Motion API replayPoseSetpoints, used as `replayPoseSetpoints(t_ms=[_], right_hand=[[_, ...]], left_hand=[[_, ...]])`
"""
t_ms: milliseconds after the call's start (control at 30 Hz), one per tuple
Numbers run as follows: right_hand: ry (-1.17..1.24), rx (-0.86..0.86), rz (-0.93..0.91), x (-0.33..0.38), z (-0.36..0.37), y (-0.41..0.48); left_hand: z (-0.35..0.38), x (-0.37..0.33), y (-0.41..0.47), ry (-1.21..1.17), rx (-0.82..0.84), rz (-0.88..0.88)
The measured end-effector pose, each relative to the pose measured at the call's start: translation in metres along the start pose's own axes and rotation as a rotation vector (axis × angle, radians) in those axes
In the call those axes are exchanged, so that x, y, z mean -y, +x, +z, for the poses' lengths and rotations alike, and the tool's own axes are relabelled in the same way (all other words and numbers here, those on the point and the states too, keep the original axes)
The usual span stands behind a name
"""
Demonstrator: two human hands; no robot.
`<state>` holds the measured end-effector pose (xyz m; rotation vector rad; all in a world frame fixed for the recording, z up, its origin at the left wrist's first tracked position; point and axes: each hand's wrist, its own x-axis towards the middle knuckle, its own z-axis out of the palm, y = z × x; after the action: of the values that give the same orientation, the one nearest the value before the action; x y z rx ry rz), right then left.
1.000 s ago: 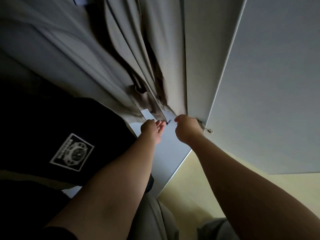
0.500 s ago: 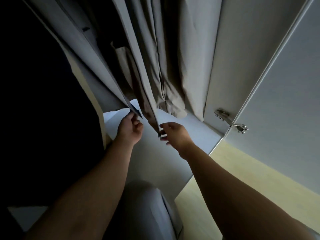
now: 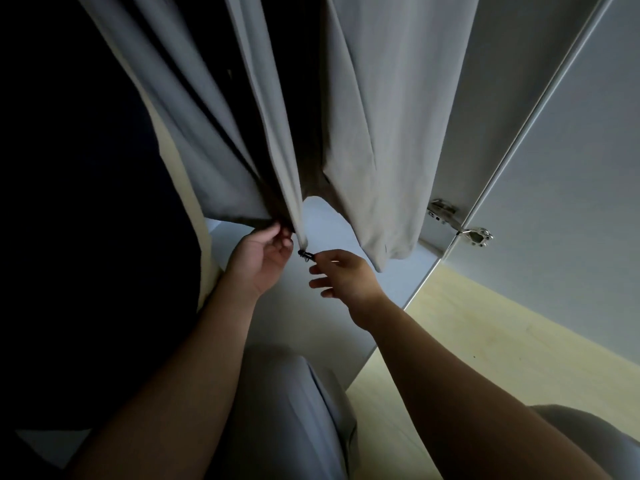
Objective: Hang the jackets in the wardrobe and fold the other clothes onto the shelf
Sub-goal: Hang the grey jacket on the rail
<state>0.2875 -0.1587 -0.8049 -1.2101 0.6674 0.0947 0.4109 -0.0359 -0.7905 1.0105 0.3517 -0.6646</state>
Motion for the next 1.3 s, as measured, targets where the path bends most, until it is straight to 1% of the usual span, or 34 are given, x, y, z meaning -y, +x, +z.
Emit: replayPoseSetpoints(t_ms=[67, 200, 267, 300, 333, 400, 433, 500, 600, 700, 800, 900, 967, 1067, 1133, 1233, 1300], right_hand=[[-0.044, -0.036, -0.018, -0.001, 0.000, 0.000], [-0.178, -0.146, -0.074, -0.003, 0.001, 0.005], [-0.213, -0.173, -0.086, -0.007, -0.001, 0.005], [-0.222, -0.169, -0.092, -0.010, -0.001, 0.004], [-0.232, -0.160, -0.097, -0.013, -0.002, 0.004], [-0.228, -0.149, -0.092, -0.016, -0.003, 0.002], [-0.206, -0.138, -0.081, -0.015, -0.002, 0.002], [-0.168, -0.096, -0.044, -0.009, -0.002, 0.002], [-0.187, -0.044, 0.003, -0.004, -0.001, -0.002], [-0.179, -0.083, -0.022, -0.009, 0.002, -0.008], [0.043, -0.142, -0.082, -0.013, 0.004, -0.010], [0.260, -0.107, -0.091, -0.011, 0.000, -0.010], [0.330, -0.080, -0.084, -0.011, -0.003, -0.012], [0.345, -0.043, -0.100, -0.011, -0.003, -0.014], [0.311, -0.010, -0.123, -0.009, -0.003, -0.016], [0.280, 0.012, -0.163, -0.005, -0.009, -0.017], [0.289, 0.015, -0.179, -0.003, -0.014, -0.017]], left_hand=[[-0.001, 0.001, -0.006, 0.041, 0.034, 0.020], [0.004, 0.010, -0.019, 0.244, 0.134, 0.122], [0.007, 0.014, -0.024, 0.394, 0.178, 0.201], [0.007, 0.015, -0.026, 0.507, 0.176, 0.260], [0.007, 0.015, -0.028, 0.643, 0.149, 0.330], [0.006, 0.014, -0.030, 0.910, 0.037, 0.463], [0.006, 0.014, -0.030, 1.000, -0.027, 0.505], [0.008, 0.014, -0.031, 1.089, -0.128, 0.537], [0.014, 0.016, -0.033, 1.079, -0.178, 0.504], [0.022, 0.017, -0.034, 1.049, -0.150, 0.456], [0.038, 0.020, -0.033, 1.019, -0.124, 0.427], [0.054, 0.023, -0.028, 0.997, -0.134, 0.372], [0.063, 0.025, -0.029, 0.964, -0.155, 0.319], [0.065, 0.027, -0.029, 0.917, -0.171, 0.283], [0.063, 0.026, -0.028, 0.856, -0.126, 0.228], [0.059, 0.025, -0.026, 0.678, -0.024, 0.122], [0.056, 0.024, -0.021, 0.681, -0.029, 0.135]])
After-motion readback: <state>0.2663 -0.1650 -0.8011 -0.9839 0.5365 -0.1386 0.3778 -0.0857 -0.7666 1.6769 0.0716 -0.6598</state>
